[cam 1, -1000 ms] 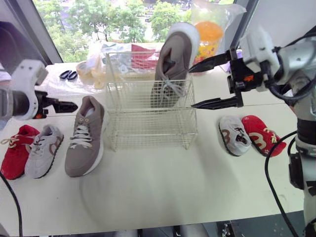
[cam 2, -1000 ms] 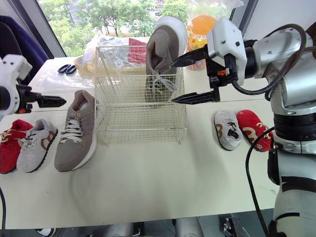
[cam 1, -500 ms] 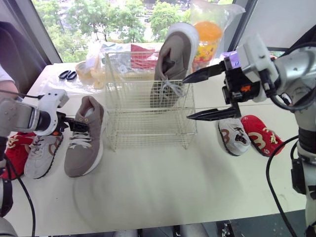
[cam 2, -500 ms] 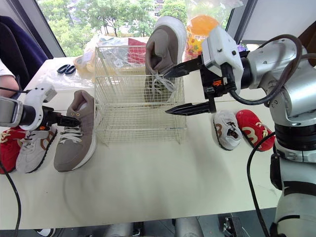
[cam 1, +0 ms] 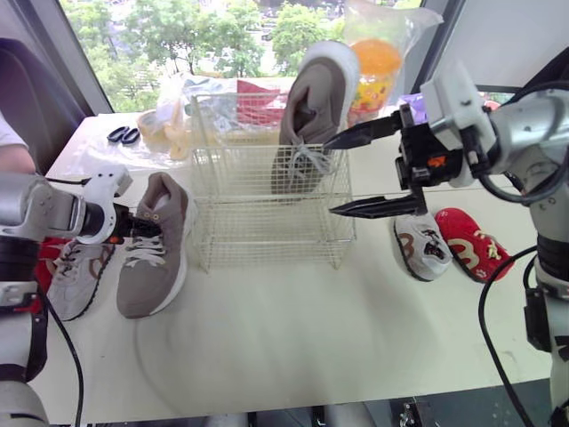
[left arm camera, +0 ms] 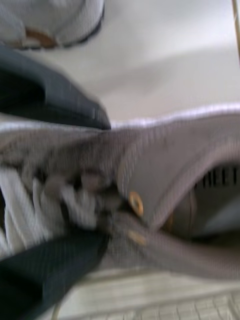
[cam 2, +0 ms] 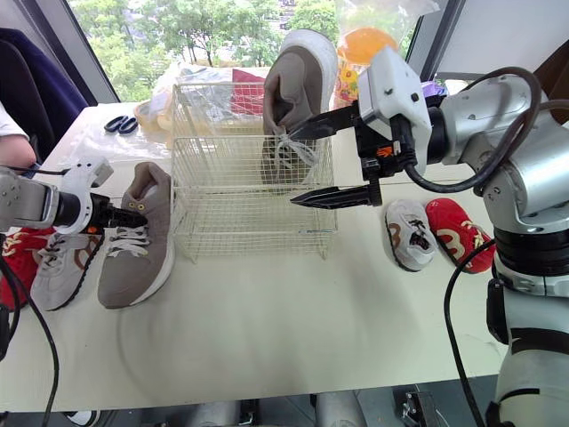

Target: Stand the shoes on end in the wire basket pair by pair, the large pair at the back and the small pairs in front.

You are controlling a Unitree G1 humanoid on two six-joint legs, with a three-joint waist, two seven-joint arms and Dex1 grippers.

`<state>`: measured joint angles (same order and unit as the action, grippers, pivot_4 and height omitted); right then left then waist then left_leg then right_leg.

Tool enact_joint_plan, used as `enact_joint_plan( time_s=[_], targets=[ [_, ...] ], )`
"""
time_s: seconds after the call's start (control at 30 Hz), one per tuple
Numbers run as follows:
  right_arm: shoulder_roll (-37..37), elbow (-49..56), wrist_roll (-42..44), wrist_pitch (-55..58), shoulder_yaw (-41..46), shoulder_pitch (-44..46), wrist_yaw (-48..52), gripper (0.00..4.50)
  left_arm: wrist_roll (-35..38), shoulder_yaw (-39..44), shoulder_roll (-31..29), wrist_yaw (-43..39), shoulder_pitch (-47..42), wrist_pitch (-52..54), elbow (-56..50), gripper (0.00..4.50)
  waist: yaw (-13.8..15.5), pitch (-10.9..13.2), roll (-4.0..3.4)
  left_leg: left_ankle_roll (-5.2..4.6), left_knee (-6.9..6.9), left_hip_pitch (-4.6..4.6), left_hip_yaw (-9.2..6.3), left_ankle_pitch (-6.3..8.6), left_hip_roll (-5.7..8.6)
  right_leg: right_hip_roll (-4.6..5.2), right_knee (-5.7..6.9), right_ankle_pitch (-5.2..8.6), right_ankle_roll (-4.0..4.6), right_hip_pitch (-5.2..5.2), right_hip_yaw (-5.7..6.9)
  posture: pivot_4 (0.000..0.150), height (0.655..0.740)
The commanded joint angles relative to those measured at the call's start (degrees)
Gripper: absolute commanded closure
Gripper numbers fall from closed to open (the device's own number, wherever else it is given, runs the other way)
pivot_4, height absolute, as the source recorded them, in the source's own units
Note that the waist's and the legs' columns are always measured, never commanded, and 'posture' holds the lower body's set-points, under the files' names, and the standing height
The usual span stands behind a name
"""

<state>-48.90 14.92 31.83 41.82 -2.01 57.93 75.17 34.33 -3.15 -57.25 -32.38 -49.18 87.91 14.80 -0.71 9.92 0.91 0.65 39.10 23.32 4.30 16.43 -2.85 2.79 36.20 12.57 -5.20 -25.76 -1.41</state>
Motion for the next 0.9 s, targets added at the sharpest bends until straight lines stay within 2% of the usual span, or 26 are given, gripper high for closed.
enact_joint_plan(
  time_s=[0.03,0.1,0.2,0.37,0.57,0.67,0.7,0.83,0.9],
  targets=[
    [-0.3,0.4,0.0,-1.2,0.1,1.1,-0.6,0.00,-1.0,2.4,0.2,0.1,0.3,1.6,-0.7,3.92,-0.1,0.0,0.00,0.00,0.00,0.00,0.00,0.00,0.00,0.00,0.00,0.00,0.00,0.00,0.00,0.150,0.7400],
    [-0.1,0.3,-0.1,-1.3,0.0,1.1,-0.9,0.00,-1.8,4.4,0.5,0.8,-1.2,0.7,0.0,4.26,0.0,0.0,0.00,0.00,0.00,0.00,0.00,0.00,0.00,0.00,0.00,0.00,0.00,0.00,0.00,0.150,0.7400],
    [-0.1,0.3,0.0,-1.6,-0.1,0.9,-1.3,0.00,-2.6,8.8,1.4,2.3,-5.6,0.3,0.6,4.27,0.1,0.0,0.05,0.00,0.01,0.01,0.00,0.00,0.00,0.00,0.00,0.00,0.00,0.00,0.00,0.150,0.7400],
    [-0.1,0.1,0.0,-2.0,0.1,0.5,-2.2,0.00,-3.7,16.7,1.6,6.2,-17.7,0.2,0.2,4.27,0.1,0.4,0.75,0.00,0.05,0.11,-0.07,0.00,0.00,0.00,-0.02,-0.02,-0.02,-0.02,0.06,0.150,0.7400],
    [-0.1,-0.3,-0.1,-2.5,0.3,0.3,-3.2,0.00,-3.7,18.8,0.4,5.6,-28.7,-2.2,-0.3,4.27,-0.1,0.4,0.77,-0.08,0.00,0.10,0.01,0.05,0.03,0.07,-0.05,0.00,-0.06,-0.06,0.04,0.150,0.7400],
    [-0.1,-0.2,-0.1,-2.6,0.5,0.1,-3.9,0.00,-2.0,21.9,3.9,4.5,-35.9,-10.6,0.6,4.27,0.1,0.4,0.81,-0.07,0.01,0.12,-0.01,0.04,0.01,0.02,0.02,0.00,-0.06,-0.12,0.04,0.150,0.7400],
    [-0.1,0.0,-0.1,-2.6,0.6,-0.1,-4.2,0.00,-2.1,23.0,6.3,4.5,-37.1,-17.3,0.0,4.27,0.3,0.5,0.82,-0.06,0.01,0.12,-0.02,0.04,0.01,0.02,0.02,0.00,-0.06,-0.12,0.05,0.150,0.7400],
    [-0.1,0.6,0.1,-2.6,0.9,-0.7,-5.3,0.00,-3.3,26.1,16.6,7.7,-38.3,-36.2,-1.0,4.27,0.7,0.5,0.82,-0.03,0.05,0.13,0.05,0.02,0.06,0.12,-0.06,-0.01,-0.06,-0.05,0.04,0.150,0.7400],
    [-0.1,0.9,0.3,-2.6,1.0,-0.9,-5.8,0.00,-6.4,24.9,20.1,8.4,-36.5,-47.2,-2.3,4.27,0.9,0.4,0.81,-0.03,0.07,0.09,0.10,0.02,0.07,0.15,-0.05,-0.03,-0.07,-0.02,0.01,0.150,0.7400]
  ],
)
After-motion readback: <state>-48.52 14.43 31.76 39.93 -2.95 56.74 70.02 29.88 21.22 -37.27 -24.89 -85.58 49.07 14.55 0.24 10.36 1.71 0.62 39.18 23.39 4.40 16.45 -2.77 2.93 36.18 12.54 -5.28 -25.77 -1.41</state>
